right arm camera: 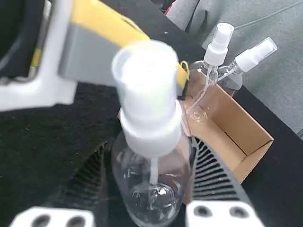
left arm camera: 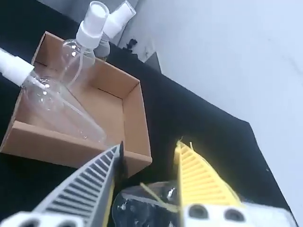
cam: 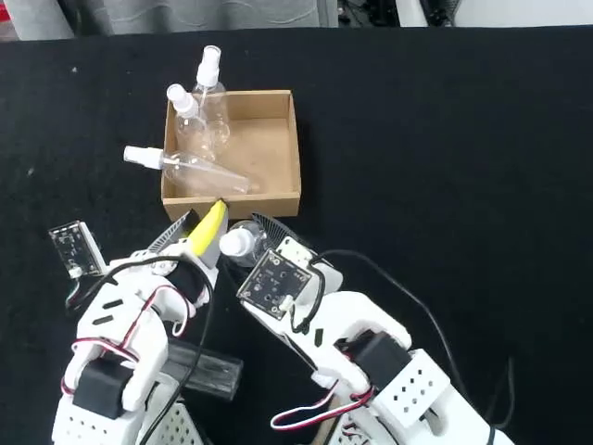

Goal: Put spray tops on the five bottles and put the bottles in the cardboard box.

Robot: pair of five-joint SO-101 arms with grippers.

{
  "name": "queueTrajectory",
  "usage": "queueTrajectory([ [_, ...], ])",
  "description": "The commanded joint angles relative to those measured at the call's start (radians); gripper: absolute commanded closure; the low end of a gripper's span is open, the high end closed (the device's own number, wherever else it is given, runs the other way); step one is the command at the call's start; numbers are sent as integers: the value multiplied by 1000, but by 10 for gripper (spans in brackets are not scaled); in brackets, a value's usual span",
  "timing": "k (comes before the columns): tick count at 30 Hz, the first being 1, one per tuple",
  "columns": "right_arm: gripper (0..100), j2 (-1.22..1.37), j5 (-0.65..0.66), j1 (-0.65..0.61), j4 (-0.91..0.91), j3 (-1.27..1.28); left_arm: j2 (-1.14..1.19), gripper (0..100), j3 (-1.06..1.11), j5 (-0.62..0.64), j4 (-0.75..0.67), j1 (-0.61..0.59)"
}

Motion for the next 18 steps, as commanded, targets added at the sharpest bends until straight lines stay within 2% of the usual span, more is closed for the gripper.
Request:
queueTrajectory([
  [1, 885, -28, 11, 28, 0, -8, -2, 838, -71, -3, 3, -114],
  [6, 885, -36, 2, 58, 0, -7, -2, 838, -74, -2, 3, -211],
  [13, 885, -39, -5, 58, 5, 15, 0, 838, -70, -9, 3, -225],
  [18, 885, -41, -117, 58, 0, 19, 0, 838, -68, -11, 11, -252],
])
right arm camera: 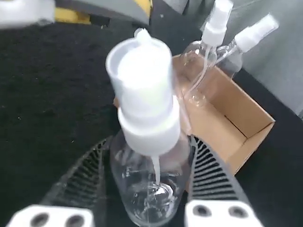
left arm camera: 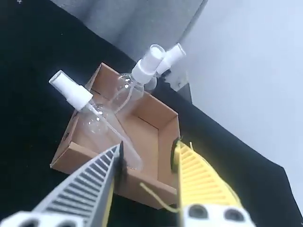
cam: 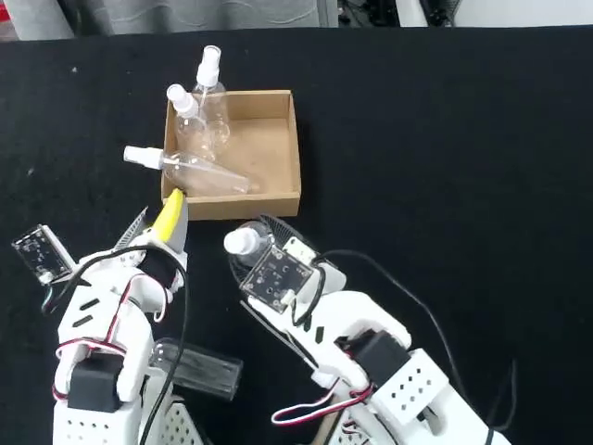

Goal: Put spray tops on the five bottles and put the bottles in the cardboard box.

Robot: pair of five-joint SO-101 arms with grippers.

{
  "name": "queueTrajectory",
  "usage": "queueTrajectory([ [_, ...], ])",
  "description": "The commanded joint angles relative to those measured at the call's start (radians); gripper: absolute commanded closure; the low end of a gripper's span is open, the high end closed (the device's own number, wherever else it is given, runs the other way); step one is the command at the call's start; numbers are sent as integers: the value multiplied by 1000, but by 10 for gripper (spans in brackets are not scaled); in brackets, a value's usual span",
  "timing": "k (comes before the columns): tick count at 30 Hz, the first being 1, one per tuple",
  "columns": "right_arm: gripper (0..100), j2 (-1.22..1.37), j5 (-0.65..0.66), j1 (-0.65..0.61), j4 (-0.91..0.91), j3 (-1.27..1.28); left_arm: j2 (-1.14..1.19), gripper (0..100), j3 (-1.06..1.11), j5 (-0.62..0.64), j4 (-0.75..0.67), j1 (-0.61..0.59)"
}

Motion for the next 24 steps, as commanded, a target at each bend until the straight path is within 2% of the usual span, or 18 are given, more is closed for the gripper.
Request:
queueTrajectory([
  [1, 885, -41, -91, 26, 0, -21, -8, 838, -61, -11, 9, -58],
  [5, 884, -39, -219, 41, 0, -45, -8, 838, 5, -6, 2, -162],
  [10, 885, -39, -219, 104, -31, -45, -9, 838, 68, -5, 2, -260],
  [19, 885, -30, -216, 213, -63, -53, -9, 838, 148, -9, 2, -274],
  [24, 886, -28, -216, 224, -63, -67, -8, 838, 160, -11, 0, -274],
])
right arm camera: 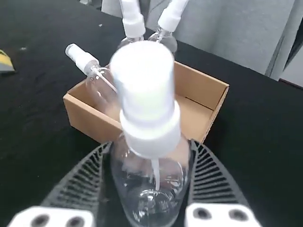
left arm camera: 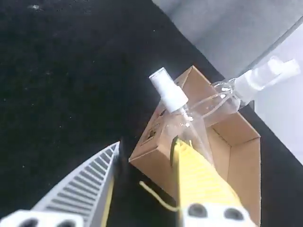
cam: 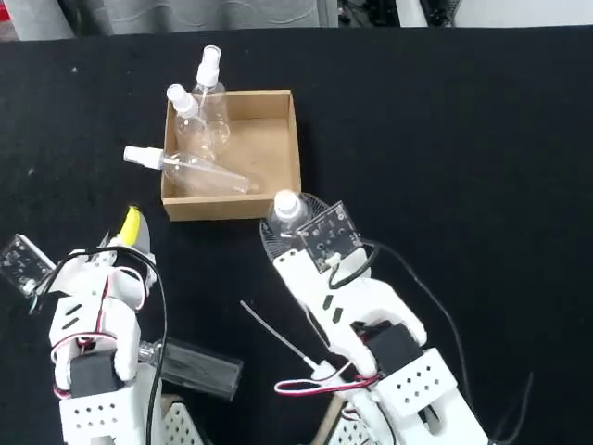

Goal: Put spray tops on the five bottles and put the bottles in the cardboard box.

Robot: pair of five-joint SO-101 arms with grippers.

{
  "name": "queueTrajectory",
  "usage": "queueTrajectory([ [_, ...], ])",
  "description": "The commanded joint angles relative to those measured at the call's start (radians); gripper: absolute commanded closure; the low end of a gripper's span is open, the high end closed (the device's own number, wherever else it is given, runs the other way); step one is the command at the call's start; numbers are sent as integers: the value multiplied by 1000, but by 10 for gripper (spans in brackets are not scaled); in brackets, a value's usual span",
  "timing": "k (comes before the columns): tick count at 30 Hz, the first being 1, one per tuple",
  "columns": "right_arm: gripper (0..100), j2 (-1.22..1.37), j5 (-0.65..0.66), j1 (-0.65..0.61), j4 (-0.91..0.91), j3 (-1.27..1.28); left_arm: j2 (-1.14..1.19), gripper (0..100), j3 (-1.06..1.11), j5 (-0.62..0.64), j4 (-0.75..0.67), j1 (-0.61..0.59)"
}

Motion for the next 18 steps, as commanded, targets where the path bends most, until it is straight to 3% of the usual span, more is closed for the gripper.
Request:
queueTrajectory([
  [1, 886, -28, 0, 25, -34, -67, -9, 838, -12, -11, -3, -10],
  [18, 886, 15, 0, 69, 106, -355, -9, 838, 74, -112, -5, -10],
])
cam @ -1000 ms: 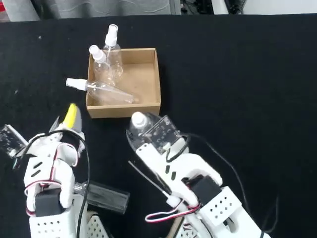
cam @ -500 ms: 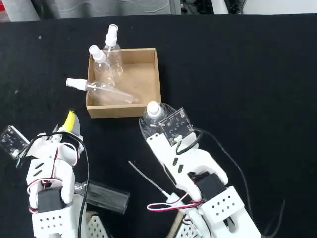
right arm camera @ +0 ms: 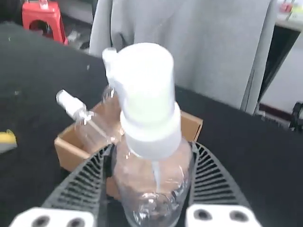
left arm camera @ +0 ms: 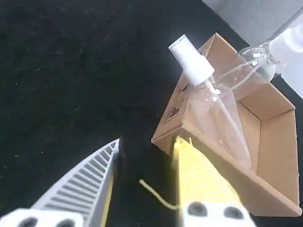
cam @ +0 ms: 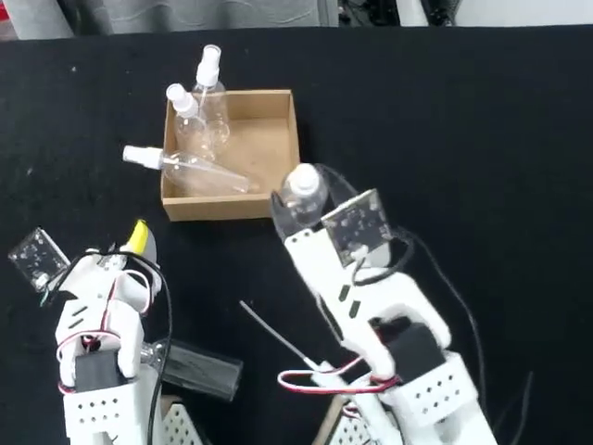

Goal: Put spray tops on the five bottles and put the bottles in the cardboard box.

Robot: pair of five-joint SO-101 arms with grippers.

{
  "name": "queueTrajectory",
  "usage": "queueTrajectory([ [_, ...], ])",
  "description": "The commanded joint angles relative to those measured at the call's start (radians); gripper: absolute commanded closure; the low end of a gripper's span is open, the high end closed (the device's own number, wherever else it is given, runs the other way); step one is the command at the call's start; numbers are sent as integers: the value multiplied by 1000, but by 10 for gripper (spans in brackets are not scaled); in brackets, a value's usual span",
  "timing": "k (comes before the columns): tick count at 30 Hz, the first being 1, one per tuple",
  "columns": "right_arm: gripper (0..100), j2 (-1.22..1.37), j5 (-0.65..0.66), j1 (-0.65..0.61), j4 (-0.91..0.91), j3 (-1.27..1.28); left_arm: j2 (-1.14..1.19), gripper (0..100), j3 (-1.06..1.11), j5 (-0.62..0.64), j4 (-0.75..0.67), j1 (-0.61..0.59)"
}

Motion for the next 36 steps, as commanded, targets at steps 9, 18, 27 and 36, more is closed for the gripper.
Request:
queueTrajectory([
  [9, 884, 395, -9, 23, -87, -363, -9, 838, 15, -18, -29, -10],
  [18, 884, 679, -9, 23, -290, -444, -9, 838, 36, -18, -61, -10],
  [27, 884, 842, -9, 23, -508, -446, -9, 838, 36, -18, -61, -10],
  [36, 884, 967, -9, 25, -600, -496, -9, 838, 36, -18, -61, -10],
])
